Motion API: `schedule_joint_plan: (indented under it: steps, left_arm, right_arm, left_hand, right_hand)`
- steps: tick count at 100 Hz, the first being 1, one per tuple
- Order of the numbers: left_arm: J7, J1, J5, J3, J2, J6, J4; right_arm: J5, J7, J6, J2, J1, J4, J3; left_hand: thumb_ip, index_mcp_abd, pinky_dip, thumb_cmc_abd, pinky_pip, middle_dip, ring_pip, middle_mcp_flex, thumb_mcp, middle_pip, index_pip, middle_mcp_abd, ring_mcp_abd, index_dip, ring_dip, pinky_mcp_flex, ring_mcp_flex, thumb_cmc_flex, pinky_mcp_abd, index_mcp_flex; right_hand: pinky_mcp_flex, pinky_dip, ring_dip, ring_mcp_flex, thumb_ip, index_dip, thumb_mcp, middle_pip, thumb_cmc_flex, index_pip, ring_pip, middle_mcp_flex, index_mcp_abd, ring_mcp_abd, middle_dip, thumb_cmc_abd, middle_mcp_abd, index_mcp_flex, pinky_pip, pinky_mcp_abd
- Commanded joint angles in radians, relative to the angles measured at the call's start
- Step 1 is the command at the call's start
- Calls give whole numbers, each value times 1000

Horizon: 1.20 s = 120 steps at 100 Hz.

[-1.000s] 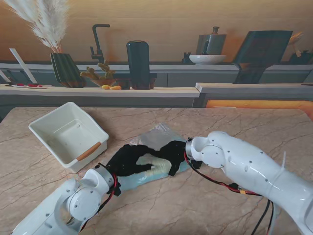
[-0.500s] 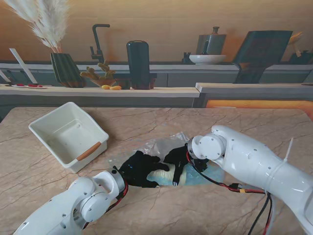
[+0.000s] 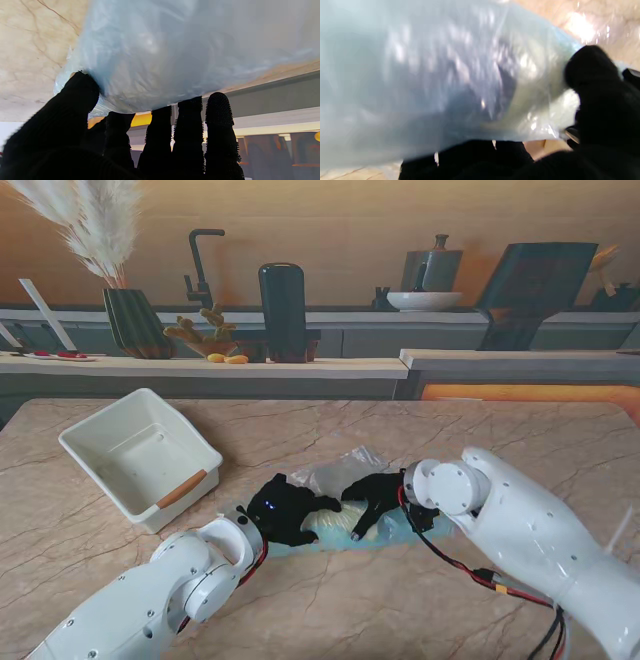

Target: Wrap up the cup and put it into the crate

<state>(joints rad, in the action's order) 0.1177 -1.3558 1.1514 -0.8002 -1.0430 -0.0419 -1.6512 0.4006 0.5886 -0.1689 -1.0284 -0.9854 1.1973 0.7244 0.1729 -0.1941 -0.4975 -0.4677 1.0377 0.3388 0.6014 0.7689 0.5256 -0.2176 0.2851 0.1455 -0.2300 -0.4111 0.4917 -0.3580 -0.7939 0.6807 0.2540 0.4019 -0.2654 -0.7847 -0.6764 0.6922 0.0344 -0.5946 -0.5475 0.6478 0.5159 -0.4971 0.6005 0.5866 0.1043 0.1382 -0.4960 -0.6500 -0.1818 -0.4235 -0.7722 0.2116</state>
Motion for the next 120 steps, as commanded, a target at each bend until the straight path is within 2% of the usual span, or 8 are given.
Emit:
schedule_joint_plan:
  steps: [1,16,32,56,70,83,100,120]
  left_arm:
    - [32,-21,-1,9,20,-23,91]
    - [49,-8,-83,16,13,-74,116]
    - [64,4,-205,21,0,-132,138]
    - [62,5,-409,-3,-26,-212,163]
    - [84,5,-505,-26,-33,-243,165]
    - [111,10,-602,-45,-39,-268,168]
    - [129,18,-698,-64,-46,-279,178]
    - [89,8,-785,-93,-68,-268,186]
  right_arm:
    - [0,-19,2,13,-49,18,23]
    - [126,-192,-66,-1,-207,123,211]
    - [301,-408,-223,-16,-357,235,367]
    - [632,-644,-381,-7,-463,315,438]
    - [829,-800,-356,17,-446,280,385]
    - [906,-803,-269,37,-403,246,304]
    - [883,-752,-143,36,-296,168,146]
    - [762,-724,-66,15,-122,40,-83]
  left_hand:
    - [-18,210,-15,-95,48,79,44,180,48,-257,539,4,-9,-68,1,-28,-39,98,-12,306]
    - [-16,206,-6,-97,64,75,68,215,33,-276,593,11,-12,-31,-16,-77,-77,136,-10,321]
    - [-27,211,11,-39,47,61,54,209,-29,-263,600,20,-19,-3,-40,-75,-68,210,-6,320]
    - [-41,238,34,2,-2,46,22,178,-64,-237,564,35,-33,8,-55,-55,-34,265,-6,314]
    - [-61,251,43,37,-40,36,-11,143,-121,-215,515,43,-37,-9,-62,-22,6,310,-14,303]
    - [-69,271,55,63,-80,26,-43,100,-141,-189,483,55,-49,-11,-70,17,54,336,-22,289]
    - [-82,303,61,85,-120,14,-77,47,-201,-158,434,76,-61,-22,-74,65,110,348,-28,286]
    - [-122,342,76,178,-191,-6,-132,-70,-250,-100,229,105,-72,-33,-78,152,213,207,-33,244]
  right_hand:
    - [42,4,70,-73,-64,-67,-102,-60,2,-86,-123,-61,-171,-2,38,119,-19,-7,70,34]
    - [96,13,123,-140,-26,-54,-77,-136,-83,-30,-237,-142,-164,1,84,112,-20,57,188,55]
    - [109,4,162,-169,-21,-41,-82,-167,-123,-9,-316,-184,-169,-7,104,92,-10,90,248,51]
    - [80,-2,171,-145,-24,-45,-112,-150,-128,-27,-328,-196,-159,-20,103,61,1,123,268,39]
    - [67,9,183,-157,-26,-37,-139,-125,-143,-28,-332,-227,-124,-14,103,48,-10,154,279,47]
    - [81,20,194,-186,-25,-23,-154,-115,-142,-6,-336,-265,-74,-2,109,42,-28,184,290,54]
    - [90,34,209,-219,-32,-10,-177,-84,-76,18,-325,-305,-22,22,118,35,-66,185,295,65]
    - [91,40,212,-233,-44,-14,-227,-47,-38,18,-294,-327,-7,26,125,40,-79,191,290,70]
